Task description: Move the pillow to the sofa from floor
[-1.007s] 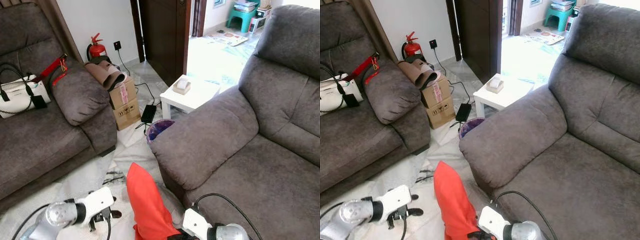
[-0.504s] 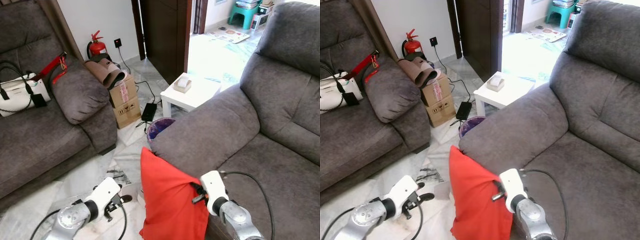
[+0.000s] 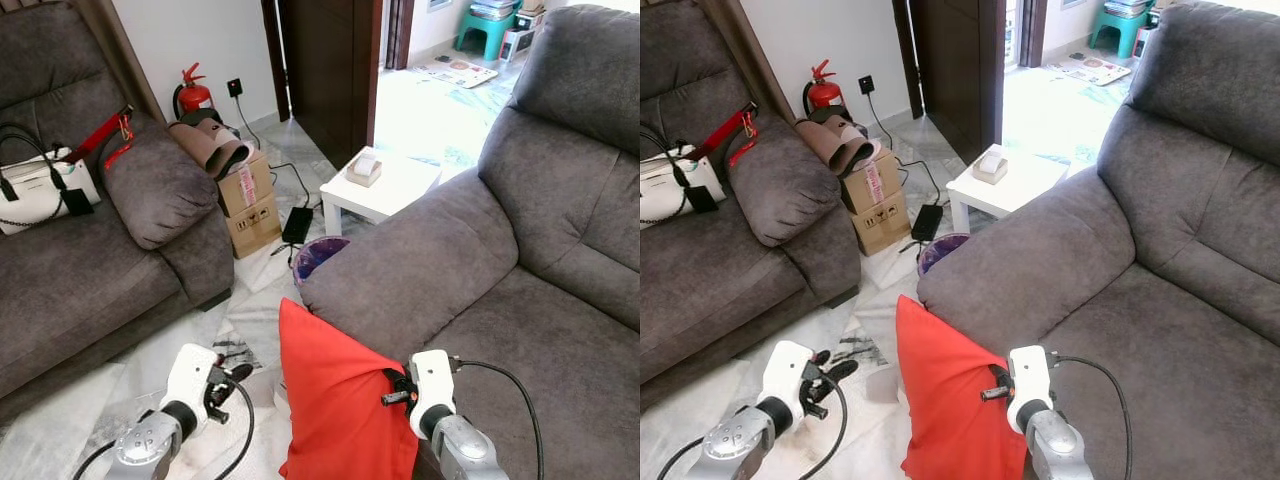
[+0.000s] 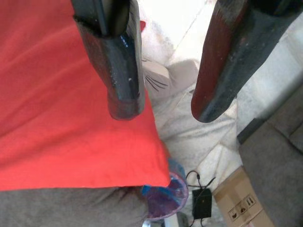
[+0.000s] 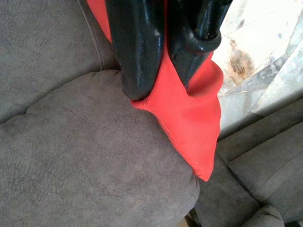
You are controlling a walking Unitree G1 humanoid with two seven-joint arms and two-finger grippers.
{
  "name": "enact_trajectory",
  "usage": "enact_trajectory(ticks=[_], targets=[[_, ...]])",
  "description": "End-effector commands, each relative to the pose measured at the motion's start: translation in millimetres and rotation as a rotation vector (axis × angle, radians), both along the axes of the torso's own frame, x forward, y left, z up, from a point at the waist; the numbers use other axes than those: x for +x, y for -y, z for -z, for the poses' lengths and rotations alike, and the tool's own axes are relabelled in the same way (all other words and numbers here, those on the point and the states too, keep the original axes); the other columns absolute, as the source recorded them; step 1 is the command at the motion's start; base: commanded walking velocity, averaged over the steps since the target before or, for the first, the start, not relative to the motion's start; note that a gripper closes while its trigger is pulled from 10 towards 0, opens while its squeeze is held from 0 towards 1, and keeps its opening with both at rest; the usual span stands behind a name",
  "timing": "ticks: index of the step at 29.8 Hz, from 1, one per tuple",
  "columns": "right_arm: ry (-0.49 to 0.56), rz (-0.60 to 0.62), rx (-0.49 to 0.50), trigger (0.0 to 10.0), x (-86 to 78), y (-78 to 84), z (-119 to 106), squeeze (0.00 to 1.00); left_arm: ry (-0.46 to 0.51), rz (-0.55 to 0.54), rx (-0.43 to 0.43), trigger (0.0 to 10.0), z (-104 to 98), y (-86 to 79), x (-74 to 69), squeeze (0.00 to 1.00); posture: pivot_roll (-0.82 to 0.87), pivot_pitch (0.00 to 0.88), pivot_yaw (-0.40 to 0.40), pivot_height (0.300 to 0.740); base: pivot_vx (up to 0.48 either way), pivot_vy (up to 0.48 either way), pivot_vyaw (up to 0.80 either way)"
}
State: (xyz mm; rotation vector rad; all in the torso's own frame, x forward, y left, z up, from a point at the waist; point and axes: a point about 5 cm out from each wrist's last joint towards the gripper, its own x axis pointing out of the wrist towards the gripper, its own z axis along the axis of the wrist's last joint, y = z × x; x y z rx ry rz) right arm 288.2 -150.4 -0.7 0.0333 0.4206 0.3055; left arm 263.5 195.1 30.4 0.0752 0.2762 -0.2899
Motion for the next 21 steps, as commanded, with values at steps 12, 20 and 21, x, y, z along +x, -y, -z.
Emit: enact_trajectory(ticks=[12, 20, 21], targets=[[0.088, -0.005, 0.027, 10.0, 11.0, -6.7, -15.2, 0.0, -0.023, -0.024, -0.012, 10.0, 3.4, -2.4, -4.5, 0.0, 0.1, 0.133, 0.083, 0.74, -0.163, 0.0, 0.0], [0.088, -0.016, 0.031, 10.0, 10.1, -8.9, -14.7, 0.0, -0.03, -0.014, -0.009, 10.0, 3.7, -1.2, -4.7, 0.0, 0.1, 0.135, 0.081, 0.74, -0.254, 0.0, 0.0], [0.087, -0.021, 0.033, 10.0, 9.7, -10.0, -14.4, 0.0, -0.032, -0.01, -0.009, 10.0, 4.0, -0.3, -5.4, 0.0, 0.1, 0.135, 0.081, 0.74, -0.281, 0.0, 0.0]])
